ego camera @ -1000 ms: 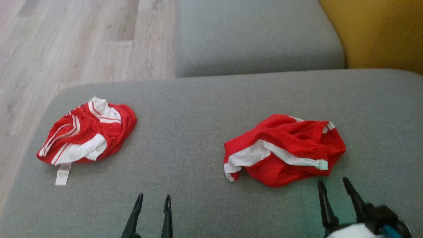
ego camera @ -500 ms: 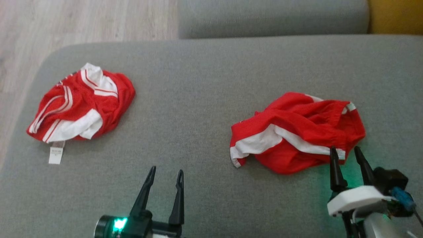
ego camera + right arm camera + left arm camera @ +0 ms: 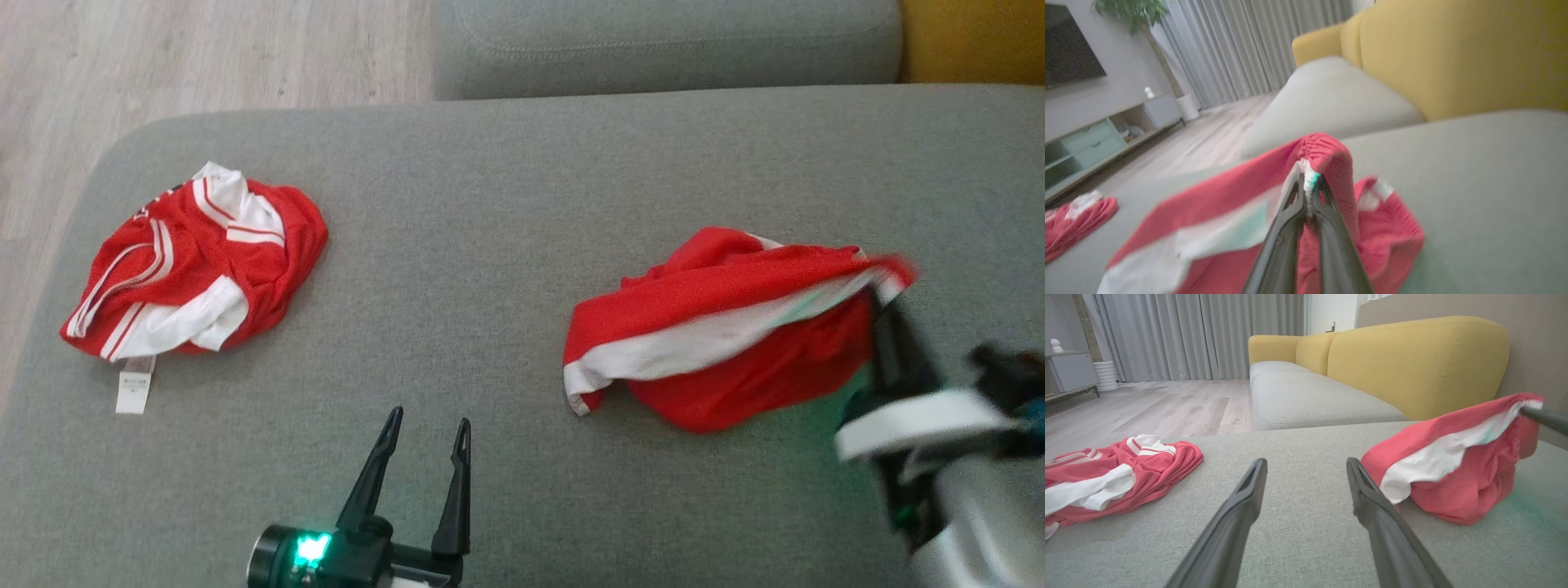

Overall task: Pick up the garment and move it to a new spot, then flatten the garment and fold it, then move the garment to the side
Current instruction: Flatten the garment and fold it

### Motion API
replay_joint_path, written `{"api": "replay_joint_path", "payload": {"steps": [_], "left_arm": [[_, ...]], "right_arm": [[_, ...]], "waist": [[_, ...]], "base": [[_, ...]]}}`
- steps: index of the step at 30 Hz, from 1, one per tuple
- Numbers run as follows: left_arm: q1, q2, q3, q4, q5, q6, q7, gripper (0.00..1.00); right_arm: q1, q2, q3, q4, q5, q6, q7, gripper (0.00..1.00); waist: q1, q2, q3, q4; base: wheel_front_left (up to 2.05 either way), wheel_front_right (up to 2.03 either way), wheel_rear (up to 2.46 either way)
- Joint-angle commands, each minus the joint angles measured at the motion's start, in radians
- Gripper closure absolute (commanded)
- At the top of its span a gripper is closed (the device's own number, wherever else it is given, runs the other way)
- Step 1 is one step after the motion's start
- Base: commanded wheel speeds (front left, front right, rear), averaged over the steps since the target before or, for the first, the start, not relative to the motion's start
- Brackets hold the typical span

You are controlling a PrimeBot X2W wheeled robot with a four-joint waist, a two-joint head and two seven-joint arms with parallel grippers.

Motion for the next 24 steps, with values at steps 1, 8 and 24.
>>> {"api": "replay_joint_path", "payload": {"steps": [1, 8, 24], "left_arm": [[-0.034, -0.005, 0.021, -0.029, 0.012, 0.006, -0.005, 0.0], [-0.026, -0.005, 0.014, -0.024, 0.007, -0.004, -0.005, 0.0], [-0.041, -0.005, -0.005, -0.018, -0.012, -0.007, -0.005, 0.0]], "right_arm": [[-0.052, -0.026, 0.003, -0.043, 0.001, 0.007, -0.007, 1.0], [-0.209, -0.133, -0.061, -0.158, -0.032, 0.007, -0.007, 1.0], [-0.231, -0.02, 0.445, 0.007, 0.005, 0.007, -0.007, 0.53]], "waist": [[-0.0001, 0.0, -0.008, -0.005], [-0.0001, 0.0, -0.05, -0.018], [-0.0001, 0.0, -0.067, 0.08]], "base": [[0.0, 0.0, 0.0], [0.0, 0.0, 0.0], [0.0, 0.0, 0.0]]}}
